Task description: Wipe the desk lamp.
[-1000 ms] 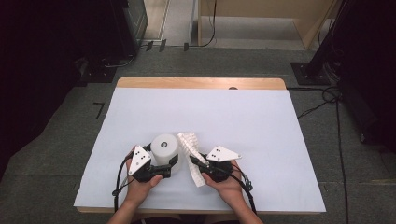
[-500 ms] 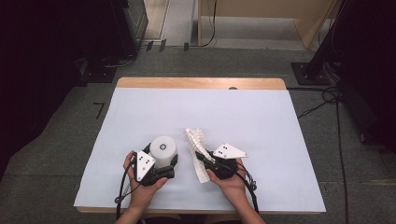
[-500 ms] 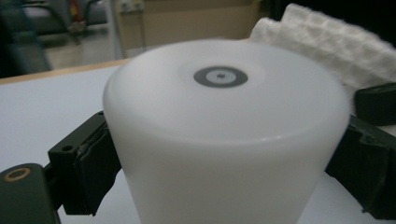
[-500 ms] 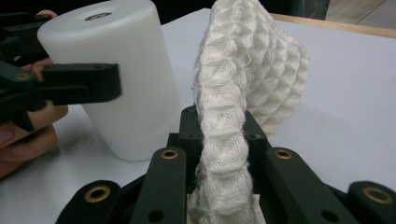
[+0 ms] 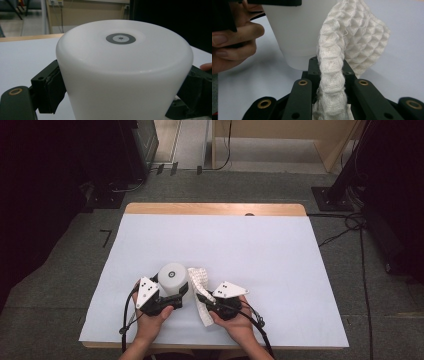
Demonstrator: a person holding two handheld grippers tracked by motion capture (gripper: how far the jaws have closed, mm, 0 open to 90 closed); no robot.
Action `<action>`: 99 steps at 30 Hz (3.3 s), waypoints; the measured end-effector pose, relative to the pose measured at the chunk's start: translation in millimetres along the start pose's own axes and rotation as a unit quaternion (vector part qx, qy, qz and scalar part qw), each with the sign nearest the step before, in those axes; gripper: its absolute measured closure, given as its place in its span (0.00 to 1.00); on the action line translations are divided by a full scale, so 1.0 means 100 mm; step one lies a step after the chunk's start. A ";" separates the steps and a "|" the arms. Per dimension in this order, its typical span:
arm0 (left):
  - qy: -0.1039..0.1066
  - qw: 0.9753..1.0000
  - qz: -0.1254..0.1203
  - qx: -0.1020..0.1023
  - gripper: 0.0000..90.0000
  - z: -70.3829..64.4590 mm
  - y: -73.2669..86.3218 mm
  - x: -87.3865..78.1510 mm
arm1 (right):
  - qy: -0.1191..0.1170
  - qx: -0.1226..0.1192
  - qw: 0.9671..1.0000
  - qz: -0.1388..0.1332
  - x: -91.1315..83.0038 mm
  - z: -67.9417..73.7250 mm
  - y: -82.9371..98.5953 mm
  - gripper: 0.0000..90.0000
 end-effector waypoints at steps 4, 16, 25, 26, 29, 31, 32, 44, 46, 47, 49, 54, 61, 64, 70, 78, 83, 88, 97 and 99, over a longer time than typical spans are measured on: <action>0.024 1.000 0.007 -0.010 0.10 0.02 0.02 0.01 | 0.001 -0.002 1.000 -0.011 -0.03 0.03 -0.06 0.86; 0.031 0.999 0.010 0.003 0.10 0.02 0.02 0.02 | 0.003 -0.040 0.999 -0.005 -0.06 0.08 -0.08 0.86; 0.031 0.999 0.018 0.021 0.10 -0.03 0.05 0.05 | 0.001 -0.037 0.999 -0.027 -0.15 0.08 -0.22 0.85; 0.027 0.999 0.019 0.023 0.10 -0.04 0.05 0.06 | 0.000 -0.037 0.999 -0.030 -0.16 0.08 -0.23 0.85; 0.027 0.999 0.014 0.014 0.10 -0.02 0.04 0.05 | -0.003 -0.031 0.999 -0.010 -0.11 0.05 -0.15 0.85; 0.021 1.000 0.009 0.015 0.10 0.01 0.03 0.04 | 0.001 -0.029 1.000 0.012 -0.05 0.01 -0.06 0.85; 0.017 1.000 0.007 0.017 0.10 0.02 0.02 0.04 | 0.003 -0.028 0.999 0.015 -0.03 0.00 -0.04 0.85; -0.023 0.998 0.017 0.061 0.10 0.11 0.16 0.11 | 0.023 0.008 1.000 -0.019 -0.18 -0.17 -0.11 0.85; -0.032 0.997 0.012 0.063 0.09 0.10 0.17 0.10 | 0.023 0.008 1.000 -0.019 -0.18 -0.17 -0.11 0.85; -0.032 0.997 0.012 0.063 0.09 0.10 0.17 0.10 | 0.023 0.008 1.000 -0.019 -0.18 -0.17 -0.11 0.85; -0.053 0.996 0.005 0.068 0.08 0.07 0.17 0.09 | 0.023 0.006 1.000 -0.017 -0.18 -0.18 -0.10 0.85; -0.123 0.989 0.012 0.086 0.05 -0.04 0.20 0.09 | 0.025 0.010 0.999 -0.022 -0.20 -0.20 -0.11 0.85; -0.104 0.992 0.021 0.065 0.09 -0.02 0.18 0.09 | 0.014 0.007 1.000 -0.009 -0.12 -0.13 -0.06 0.85; -0.081 0.995 0.019 0.052 0.10 -0.01 0.15 0.08 | 0.011 0.007 1.000 -0.004 -0.09 -0.10 -0.04 0.85; -0.020 1.000 -0.005 0.022 0.10 -0.01 0.02 0.00 | 0.002 0.001 1.000 0.004 -0.01 -0.03 -0.01 0.85; 0.008 0.999 0.009 0.039 0.10 -0.09 0.08 0.04 | 0.018 -0.030 0.999 -0.011 -0.09 0.04 -0.13 0.85; 0.013 0.999 0.009 0.035 0.10 -0.09 0.07 0.04 | 0.013 -0.040 0.998 -0.038 -0.18 0.07 -0.23 0.85; 0.009 1.000 -0.003 0.028 0.10 -0.03 0.00 0.00 | 0.006 -0.036 0.999 0.001 -0.04 0.07 -0.08 0.85; 0.017 0.999 0.003 0.037 0.10 -0.06 0.04 0.02 | -0.001 -0.031 0.999 -0.024 -0.14 0.07 -0.19 0.85; 0.018 0.999 0.003 0.038 0.10 -0.07 0.05 0.02 | 0.000 -0.033 0.999 -0.028 -0.15 0.08 -0.21 0.85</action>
Point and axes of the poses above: each handheld gripper's, and its own axes: x roughly forward along the jaws, y roughly out of its underside, z roughly to its left, the point moved 6 cm from there along x, roughly forward along the jaws, and after that the axes turned 6 degrees about -y, right-handed, at the moved point
